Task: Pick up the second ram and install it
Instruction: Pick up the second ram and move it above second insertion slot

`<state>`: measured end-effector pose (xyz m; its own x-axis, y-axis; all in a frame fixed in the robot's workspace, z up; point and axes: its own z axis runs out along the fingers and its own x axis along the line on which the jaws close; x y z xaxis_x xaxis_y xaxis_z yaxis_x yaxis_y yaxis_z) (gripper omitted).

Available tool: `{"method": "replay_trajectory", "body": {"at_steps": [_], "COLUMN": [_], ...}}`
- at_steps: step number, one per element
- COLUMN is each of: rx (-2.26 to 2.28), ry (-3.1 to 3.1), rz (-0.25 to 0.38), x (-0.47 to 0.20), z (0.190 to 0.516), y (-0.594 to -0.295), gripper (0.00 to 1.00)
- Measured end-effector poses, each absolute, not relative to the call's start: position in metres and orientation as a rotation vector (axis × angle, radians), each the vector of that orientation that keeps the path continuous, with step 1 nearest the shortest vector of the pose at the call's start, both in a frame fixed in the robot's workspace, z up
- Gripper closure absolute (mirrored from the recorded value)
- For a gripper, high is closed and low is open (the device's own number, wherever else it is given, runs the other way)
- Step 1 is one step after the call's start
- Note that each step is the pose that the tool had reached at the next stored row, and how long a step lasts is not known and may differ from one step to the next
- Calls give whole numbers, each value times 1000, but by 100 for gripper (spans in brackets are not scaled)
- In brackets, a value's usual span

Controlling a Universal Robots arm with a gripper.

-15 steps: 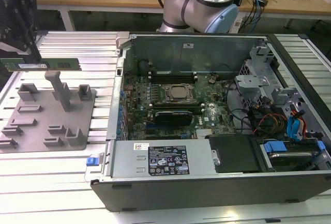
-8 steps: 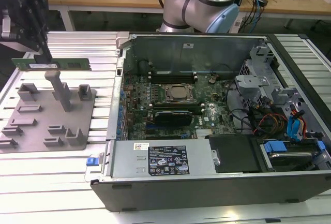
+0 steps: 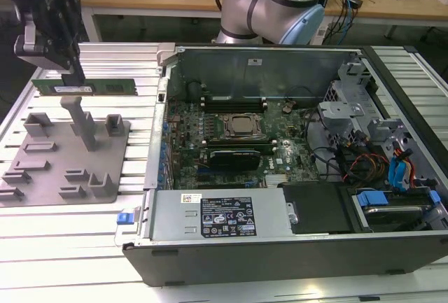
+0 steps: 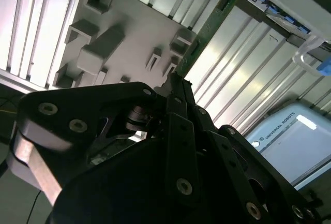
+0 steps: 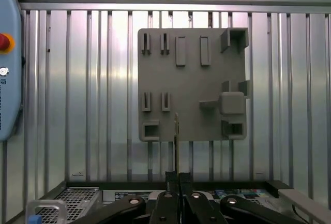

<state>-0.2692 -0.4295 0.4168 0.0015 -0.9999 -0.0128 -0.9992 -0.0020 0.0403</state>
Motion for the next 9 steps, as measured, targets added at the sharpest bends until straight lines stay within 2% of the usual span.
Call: {"method": "replay_trajectory", "body": {"at_steps": [9], "rx": [2209], "ry": [-2205], "rz": [-59], "x": [-239], "z": [417], "y": [-429], "gripper": [90]}}
